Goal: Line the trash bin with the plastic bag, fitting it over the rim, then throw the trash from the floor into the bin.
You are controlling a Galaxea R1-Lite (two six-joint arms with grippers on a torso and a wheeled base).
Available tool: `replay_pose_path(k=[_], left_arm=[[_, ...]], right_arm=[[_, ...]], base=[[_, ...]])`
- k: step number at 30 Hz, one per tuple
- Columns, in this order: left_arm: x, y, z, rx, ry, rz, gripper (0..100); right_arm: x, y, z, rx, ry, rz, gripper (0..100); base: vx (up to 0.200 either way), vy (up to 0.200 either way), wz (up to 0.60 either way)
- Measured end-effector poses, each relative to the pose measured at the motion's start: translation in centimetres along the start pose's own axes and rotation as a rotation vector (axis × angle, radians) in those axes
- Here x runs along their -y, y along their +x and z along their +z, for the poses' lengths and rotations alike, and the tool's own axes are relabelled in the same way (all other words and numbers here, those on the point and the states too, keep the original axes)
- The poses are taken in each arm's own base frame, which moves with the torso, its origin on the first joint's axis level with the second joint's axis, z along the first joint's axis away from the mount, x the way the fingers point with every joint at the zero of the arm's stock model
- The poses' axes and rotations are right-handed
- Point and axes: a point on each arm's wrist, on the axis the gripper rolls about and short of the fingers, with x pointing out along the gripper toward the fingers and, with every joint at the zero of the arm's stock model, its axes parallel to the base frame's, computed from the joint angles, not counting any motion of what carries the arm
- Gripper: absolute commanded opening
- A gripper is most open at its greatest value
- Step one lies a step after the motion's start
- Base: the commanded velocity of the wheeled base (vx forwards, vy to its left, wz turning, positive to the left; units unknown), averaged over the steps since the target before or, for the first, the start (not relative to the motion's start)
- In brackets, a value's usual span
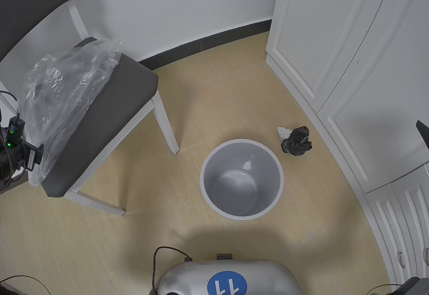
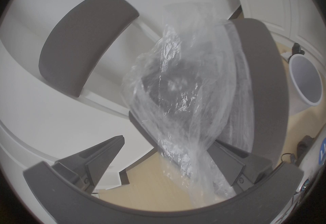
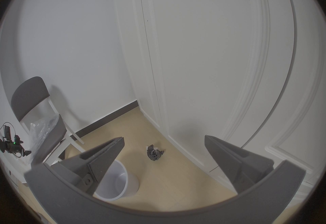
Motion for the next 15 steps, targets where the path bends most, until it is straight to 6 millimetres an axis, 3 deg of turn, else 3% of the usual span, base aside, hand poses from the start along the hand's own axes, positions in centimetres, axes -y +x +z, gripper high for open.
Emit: replay_pose_path(k=[7, 15], left_arm=[[-2.5, 0.8, -0.4, 0.025, -0.034, 0.002, 100], [-6.0, -1.4, 1.0, 0.125, -0.068, 0.046, 100]], right_arm=[[0.0, 0.0, -0.1, -0.003, -0.002, 0.001, 100], [0.0, 0.0, -0.1, -0.002, -0.017, 0.002, 100]], base=[[0.000, 0.000, 0.00], [0.000, 0.000, 0.00]])
